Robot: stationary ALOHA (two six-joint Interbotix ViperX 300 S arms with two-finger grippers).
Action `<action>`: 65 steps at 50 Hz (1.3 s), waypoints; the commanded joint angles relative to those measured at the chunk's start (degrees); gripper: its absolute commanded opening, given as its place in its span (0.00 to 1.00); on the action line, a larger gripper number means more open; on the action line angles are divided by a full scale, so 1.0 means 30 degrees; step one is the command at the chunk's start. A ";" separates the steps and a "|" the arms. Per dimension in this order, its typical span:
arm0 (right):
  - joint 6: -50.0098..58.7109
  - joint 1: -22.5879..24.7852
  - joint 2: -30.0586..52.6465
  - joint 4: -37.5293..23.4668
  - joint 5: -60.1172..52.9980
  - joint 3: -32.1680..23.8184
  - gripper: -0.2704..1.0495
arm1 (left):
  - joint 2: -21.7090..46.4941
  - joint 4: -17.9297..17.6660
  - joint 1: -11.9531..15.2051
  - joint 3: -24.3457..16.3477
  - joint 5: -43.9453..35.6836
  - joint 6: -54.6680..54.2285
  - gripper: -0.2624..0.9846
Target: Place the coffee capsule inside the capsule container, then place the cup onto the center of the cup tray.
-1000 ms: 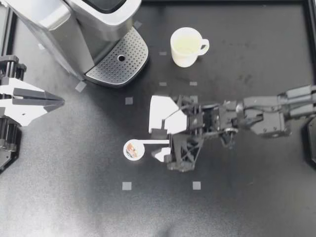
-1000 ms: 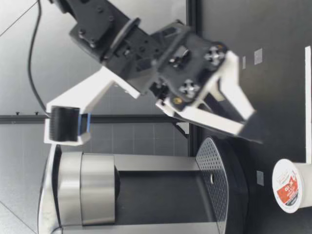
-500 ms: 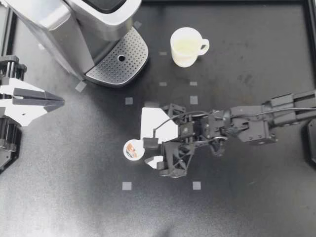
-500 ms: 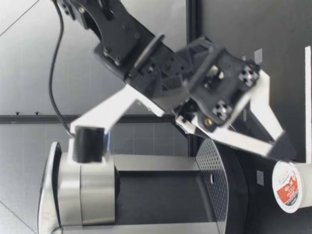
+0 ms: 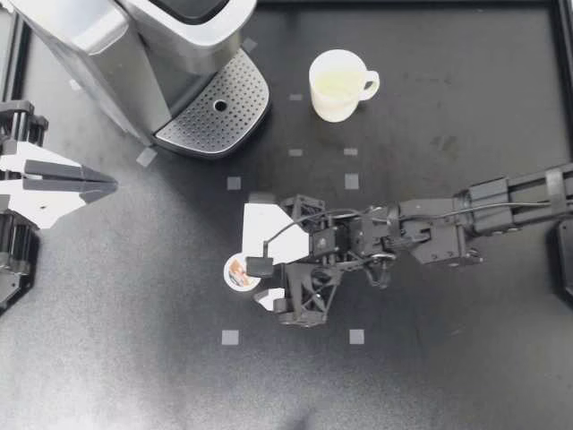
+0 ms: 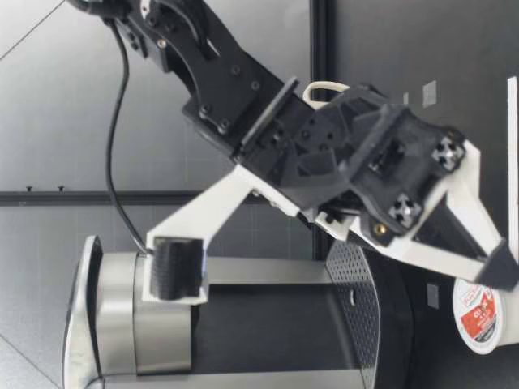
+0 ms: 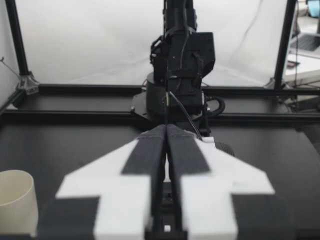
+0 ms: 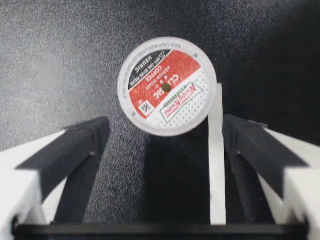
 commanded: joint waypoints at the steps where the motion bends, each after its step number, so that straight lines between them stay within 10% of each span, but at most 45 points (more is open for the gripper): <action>1: -0.0029 0.0088 -0.0234 -0.0059 -0.0176 -0.0586 0.88 | 0.0117 0.0029 0.0029 -0.0293 -0.0059 0.0000 0.27; 65: 0.0029 -0.0117 0.0879 -0.0762 0.0498 -0.2197 0.69 | 0.0117 0.0029 0.0029 -0.0029 -0.0088 -0.0176 0.27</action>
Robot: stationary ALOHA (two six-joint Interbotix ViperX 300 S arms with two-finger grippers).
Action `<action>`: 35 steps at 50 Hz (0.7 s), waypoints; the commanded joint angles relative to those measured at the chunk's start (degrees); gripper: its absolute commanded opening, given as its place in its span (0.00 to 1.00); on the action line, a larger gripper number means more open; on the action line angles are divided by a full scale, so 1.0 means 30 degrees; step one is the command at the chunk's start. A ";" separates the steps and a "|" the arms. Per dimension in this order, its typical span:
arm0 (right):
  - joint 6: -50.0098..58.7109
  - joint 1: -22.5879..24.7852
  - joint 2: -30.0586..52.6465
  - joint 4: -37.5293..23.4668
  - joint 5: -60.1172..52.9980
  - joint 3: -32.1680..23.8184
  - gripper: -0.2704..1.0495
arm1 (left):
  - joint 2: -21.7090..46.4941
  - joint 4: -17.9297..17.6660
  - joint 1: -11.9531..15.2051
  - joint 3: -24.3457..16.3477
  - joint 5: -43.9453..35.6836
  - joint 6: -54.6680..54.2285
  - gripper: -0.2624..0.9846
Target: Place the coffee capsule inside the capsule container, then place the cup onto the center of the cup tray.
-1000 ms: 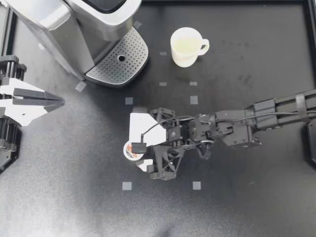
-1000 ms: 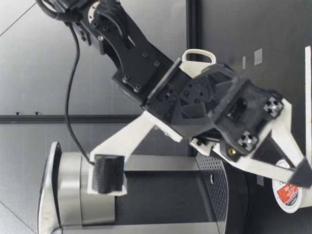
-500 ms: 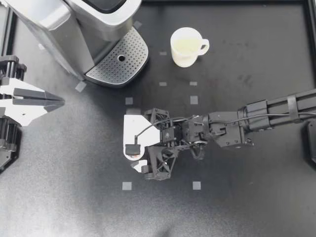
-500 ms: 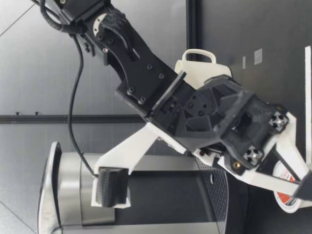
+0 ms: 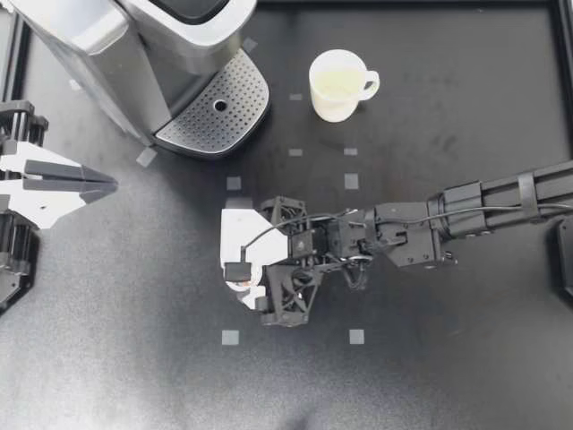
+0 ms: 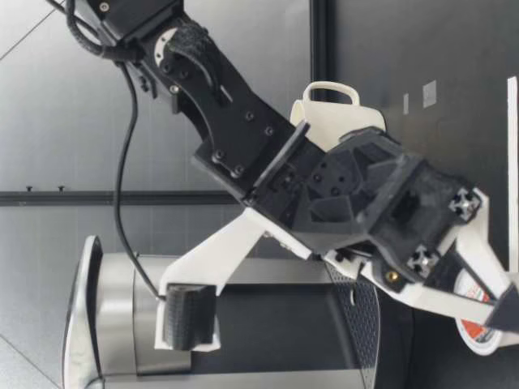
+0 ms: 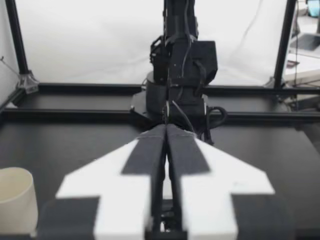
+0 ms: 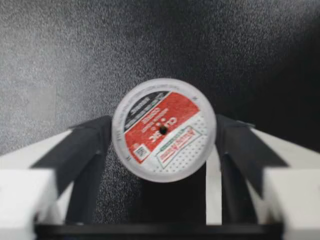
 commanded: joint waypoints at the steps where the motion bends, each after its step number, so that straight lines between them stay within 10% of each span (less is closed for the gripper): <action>1: -0.0059 -0.0117 -0.0322 -0.0029 -0.0088 -0.0469 0.68 | 0.0117 0.0059 0.0059 -0.0146 -0.0088 -0.0146 0.27; 35: 0.0205 -0.0088 -0.3398 0.0059 -0.0820 0.1113 0.58 | 0.2783 -0.0117 0.0293 -0.1846 0.0703 -0.0205 0.27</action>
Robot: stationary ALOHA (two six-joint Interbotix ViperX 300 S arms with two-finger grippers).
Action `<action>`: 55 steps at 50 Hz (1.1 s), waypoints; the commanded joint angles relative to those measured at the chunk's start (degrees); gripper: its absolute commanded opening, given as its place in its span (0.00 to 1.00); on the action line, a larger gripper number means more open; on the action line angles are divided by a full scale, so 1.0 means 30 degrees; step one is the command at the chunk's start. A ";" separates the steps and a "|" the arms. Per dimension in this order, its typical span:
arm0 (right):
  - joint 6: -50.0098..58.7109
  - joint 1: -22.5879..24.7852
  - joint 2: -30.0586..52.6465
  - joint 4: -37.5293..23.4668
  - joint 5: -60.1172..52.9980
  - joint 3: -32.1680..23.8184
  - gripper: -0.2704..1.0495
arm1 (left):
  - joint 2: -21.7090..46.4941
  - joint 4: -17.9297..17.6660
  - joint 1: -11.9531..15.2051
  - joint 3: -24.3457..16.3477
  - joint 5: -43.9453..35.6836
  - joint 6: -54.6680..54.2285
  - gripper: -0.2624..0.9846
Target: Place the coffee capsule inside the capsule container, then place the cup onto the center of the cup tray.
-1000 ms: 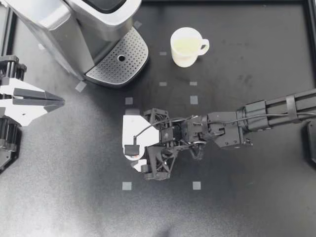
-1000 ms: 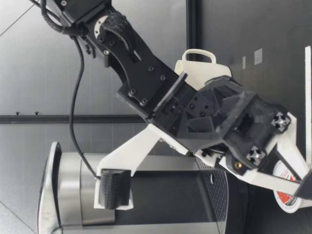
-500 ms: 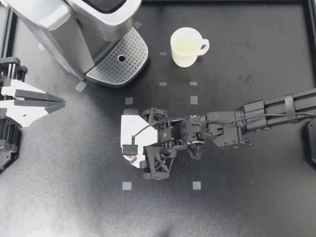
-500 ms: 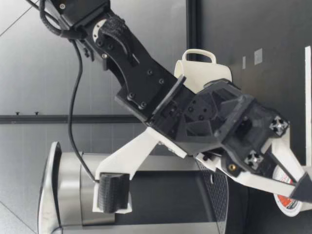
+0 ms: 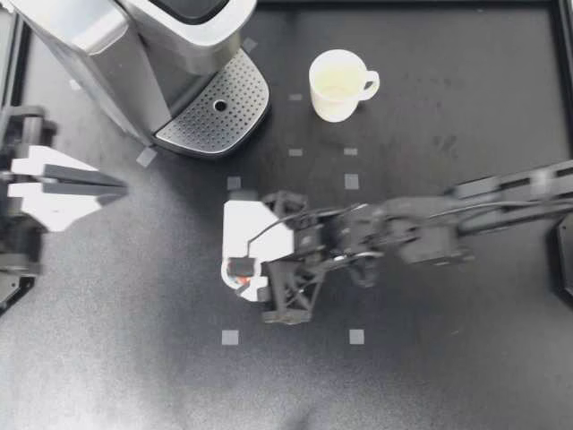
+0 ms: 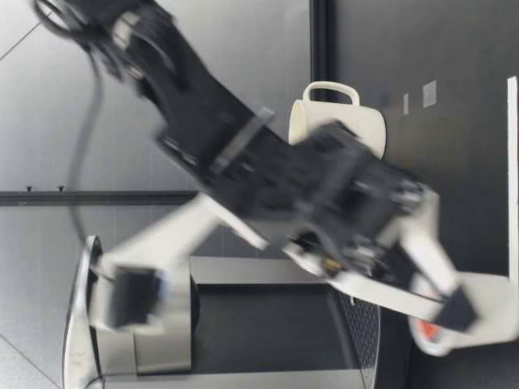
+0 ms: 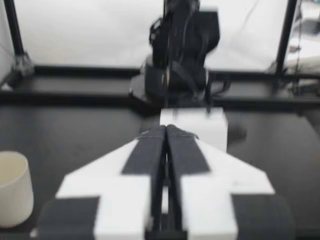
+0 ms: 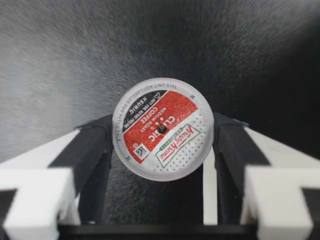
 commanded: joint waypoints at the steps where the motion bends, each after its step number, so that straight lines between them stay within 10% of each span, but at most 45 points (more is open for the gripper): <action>1: 0.0029 -0.0088 -0.1904 0.0088 -0.0732 0.0527 0.59 | 0.1377 -0.0146 0.0322 -0.1436 0.0879 0.0029 0.27; 18: 0.0410 -0.0088 -0.5742 0.1260 -0.6533 0.5947 0.58 | 0.6475 0.0791 0.1934 -0.8818 1.2334 0.0498 0.27; 38: 0.0498 -0.0088 -0.7676 0.0996 -1.1836 0.9609 0.58 | 1.1836 0.5332 0.1670 -1.7695 2.5840 0.0088 0.27; 55: 0.0234 -0.0381 -0.7764 0.0996 -1.2686 1.0254 0.58 | 1.4795 1.4180 -0.0557 -1.9131 3.0498 -0.4131 0.27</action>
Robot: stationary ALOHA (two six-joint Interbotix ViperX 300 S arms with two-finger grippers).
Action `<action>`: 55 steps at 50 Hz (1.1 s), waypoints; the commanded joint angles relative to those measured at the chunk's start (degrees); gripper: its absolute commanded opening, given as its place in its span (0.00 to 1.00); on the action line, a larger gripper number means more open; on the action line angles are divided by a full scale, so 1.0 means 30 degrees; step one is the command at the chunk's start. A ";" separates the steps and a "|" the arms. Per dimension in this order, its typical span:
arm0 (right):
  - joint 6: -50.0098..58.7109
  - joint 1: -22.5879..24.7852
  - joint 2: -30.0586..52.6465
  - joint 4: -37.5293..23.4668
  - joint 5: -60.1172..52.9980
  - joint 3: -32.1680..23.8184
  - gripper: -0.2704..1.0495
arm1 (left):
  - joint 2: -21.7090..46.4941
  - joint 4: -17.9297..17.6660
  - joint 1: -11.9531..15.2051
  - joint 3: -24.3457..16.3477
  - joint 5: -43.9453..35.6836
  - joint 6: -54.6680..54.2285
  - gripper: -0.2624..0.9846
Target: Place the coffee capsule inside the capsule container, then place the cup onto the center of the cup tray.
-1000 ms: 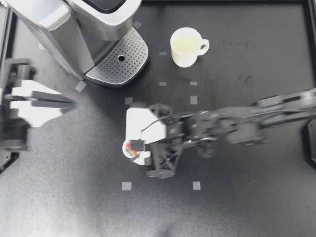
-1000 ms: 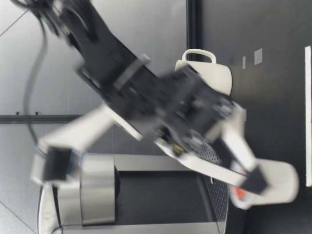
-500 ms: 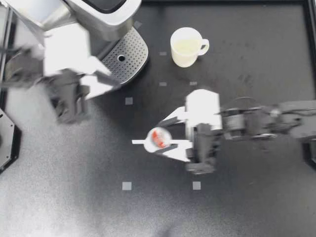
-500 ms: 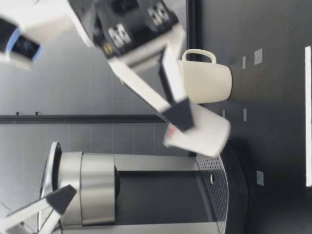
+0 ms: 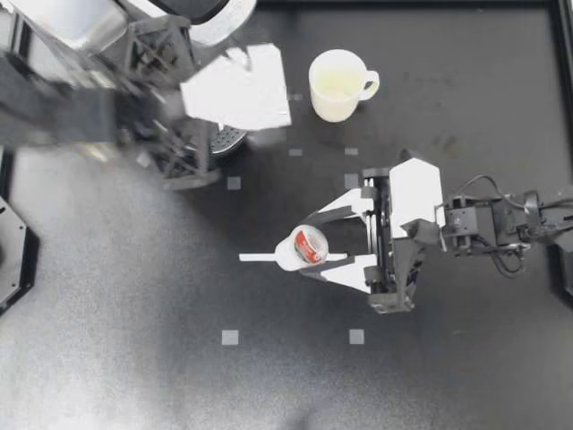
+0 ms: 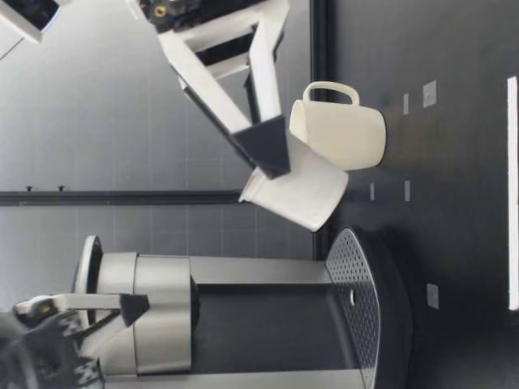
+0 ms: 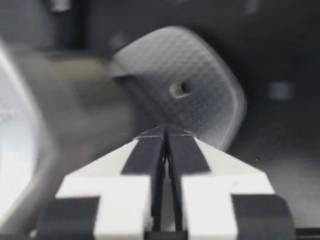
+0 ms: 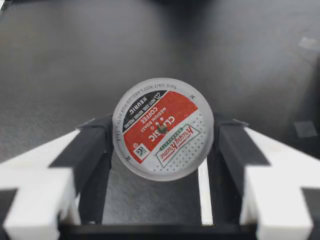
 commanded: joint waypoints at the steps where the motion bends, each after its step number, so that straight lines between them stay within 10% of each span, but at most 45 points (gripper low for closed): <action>1: -0.0029 -0.0322 -0.0645 0.0000 -0.0264 0.0059 0.58 | 0.0117 0.2314 -0.0762 -0.0586 0.0996 -0.0762 0.27; 36: -0.0029 -0.0469 -0.1230 0.0000 -0.0146 0.0791 0.58 | 0.2637 1.2305 -0.3516 0.1846 0.3018 -0.5977 0.27; 55: -0.0029 -0.0439 -0.1230 0.0000 -0.0146 0.0791 0.58 | 0.2813 1.4736 -0.3516 0.2695 0.3926 -0.5859 0.27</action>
